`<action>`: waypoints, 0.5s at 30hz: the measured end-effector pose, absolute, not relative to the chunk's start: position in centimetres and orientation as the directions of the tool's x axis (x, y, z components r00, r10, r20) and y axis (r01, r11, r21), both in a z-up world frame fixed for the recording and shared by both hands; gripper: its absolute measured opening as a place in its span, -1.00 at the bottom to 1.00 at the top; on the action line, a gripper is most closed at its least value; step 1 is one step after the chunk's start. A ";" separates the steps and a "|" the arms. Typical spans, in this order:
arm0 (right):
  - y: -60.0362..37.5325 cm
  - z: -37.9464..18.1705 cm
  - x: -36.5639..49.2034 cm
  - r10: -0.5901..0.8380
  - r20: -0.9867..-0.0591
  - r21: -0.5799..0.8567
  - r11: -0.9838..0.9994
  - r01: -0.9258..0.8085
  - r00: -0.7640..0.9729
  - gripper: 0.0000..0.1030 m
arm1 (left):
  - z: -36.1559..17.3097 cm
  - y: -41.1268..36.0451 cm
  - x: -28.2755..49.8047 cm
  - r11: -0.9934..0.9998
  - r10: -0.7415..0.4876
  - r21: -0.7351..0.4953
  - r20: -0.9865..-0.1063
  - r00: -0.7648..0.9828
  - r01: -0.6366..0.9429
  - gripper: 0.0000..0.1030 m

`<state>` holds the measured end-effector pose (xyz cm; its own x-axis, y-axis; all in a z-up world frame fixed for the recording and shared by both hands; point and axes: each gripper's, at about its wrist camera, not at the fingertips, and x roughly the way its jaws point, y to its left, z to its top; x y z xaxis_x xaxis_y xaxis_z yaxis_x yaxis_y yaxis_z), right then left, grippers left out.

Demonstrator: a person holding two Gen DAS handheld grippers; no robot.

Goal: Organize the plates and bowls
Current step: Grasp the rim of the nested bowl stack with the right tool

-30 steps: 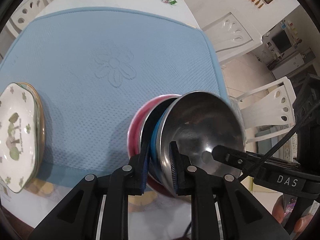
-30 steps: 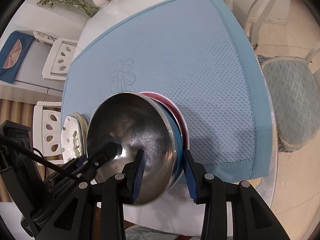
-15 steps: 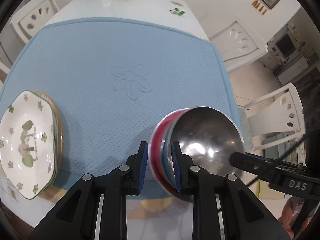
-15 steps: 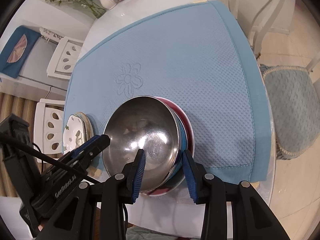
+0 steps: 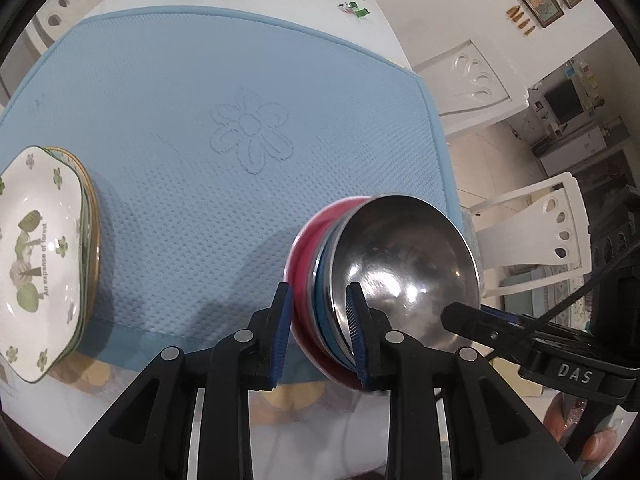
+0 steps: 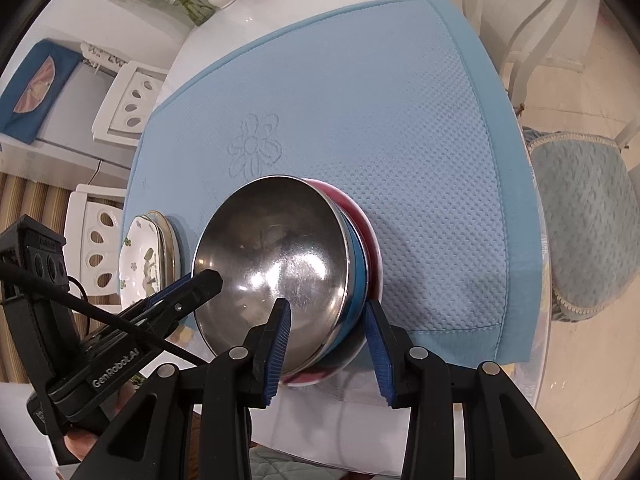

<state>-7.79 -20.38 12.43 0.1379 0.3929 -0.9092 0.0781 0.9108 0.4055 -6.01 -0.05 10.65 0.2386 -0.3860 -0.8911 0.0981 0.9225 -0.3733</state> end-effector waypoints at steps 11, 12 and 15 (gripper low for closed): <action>-21.1 13.9 -8.7 0.384 -0.901 0.400 0.915 0.049 0.201 -0.27 | 11.7 0.1 -7.7 0.904 -0.427 -0.407 -0.869 0.252 0.128 -0.52; -20.9 14.3 -8.7 0.379 -0.900 0.396 0.918 0.036 0.215 -0.27 | 12.0 0.1 -7.8 0.904 -0.427 -0.407 -0.865 0.263 0.131 -0.52; -20.3 15.7 -9.0 0.367 -0.890 0.378 0.926 -0.010 0.270 -0.05 | 12.9 0.1 -7.9 0.908 -0.419 -0.396 -0.858 0.296 0.137 -0.48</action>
